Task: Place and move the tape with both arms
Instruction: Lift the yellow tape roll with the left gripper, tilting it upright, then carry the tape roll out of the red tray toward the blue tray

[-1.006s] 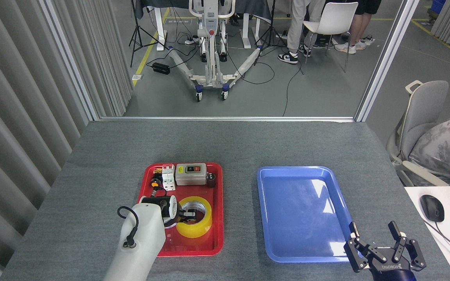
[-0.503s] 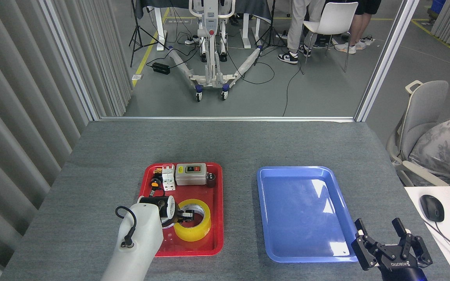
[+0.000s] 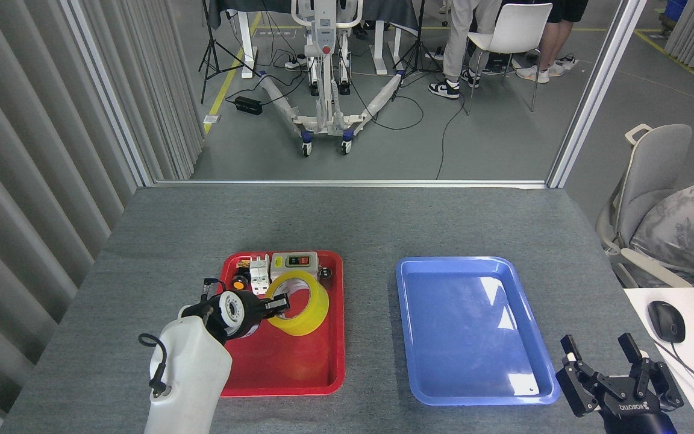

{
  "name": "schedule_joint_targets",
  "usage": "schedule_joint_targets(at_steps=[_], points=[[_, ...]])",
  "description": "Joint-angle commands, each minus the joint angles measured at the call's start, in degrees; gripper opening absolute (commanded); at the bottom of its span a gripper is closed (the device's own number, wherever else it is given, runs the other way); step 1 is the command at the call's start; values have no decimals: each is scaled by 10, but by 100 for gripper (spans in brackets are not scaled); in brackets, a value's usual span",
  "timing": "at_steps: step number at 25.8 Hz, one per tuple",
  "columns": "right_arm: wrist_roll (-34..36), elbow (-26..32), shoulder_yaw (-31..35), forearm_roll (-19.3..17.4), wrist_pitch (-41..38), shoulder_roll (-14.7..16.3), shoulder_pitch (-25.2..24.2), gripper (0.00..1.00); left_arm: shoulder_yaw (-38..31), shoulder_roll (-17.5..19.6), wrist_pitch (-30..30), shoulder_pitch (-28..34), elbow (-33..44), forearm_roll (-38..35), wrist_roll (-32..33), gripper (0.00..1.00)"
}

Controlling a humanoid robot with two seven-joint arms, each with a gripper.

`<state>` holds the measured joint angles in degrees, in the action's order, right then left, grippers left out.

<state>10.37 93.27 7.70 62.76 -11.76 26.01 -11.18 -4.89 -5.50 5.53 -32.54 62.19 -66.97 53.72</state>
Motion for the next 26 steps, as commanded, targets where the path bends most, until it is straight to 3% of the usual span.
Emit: schedule_joint_targets(at_steps=[1, 5, 8, 12, 16, 21, 24, 26], points=[[-1, 0, 1, 2, -1, -1, -1, 100, -58, 0, -24, 35, 67, 148, -29, 0], [0, 0, -1, 3, -1, 0, -3, 100, -86, 12, -119, 87, 94, 305, 11, 0], [12, 4, -5, 3, -3, 12, -10, 100, -109, 11, -141, 123, 129, 404, 59, 0], [65, 10, -34, 2, -20, 98, -17, 100, -111, 8, -147, 181, 198, 526, 118, 0], [97, 12, -92, 3, -75, 199, -16, 99, -87, -15, -174, 241, 262, 526, 128, 0], [157, 23, -174, 3, -99, 305, -8, 99, -21, -14, -188, 285, 272, 462, 63, 0], [167, 39, -210, 3, -103, 347, 2, 99, 20, -13, -187, 298, 272, 433, 17, 0], [169, 49, -235, 2, -106, 358, 9, 99, 36, -13, -184, 300, 272, 431, -5, 0]])
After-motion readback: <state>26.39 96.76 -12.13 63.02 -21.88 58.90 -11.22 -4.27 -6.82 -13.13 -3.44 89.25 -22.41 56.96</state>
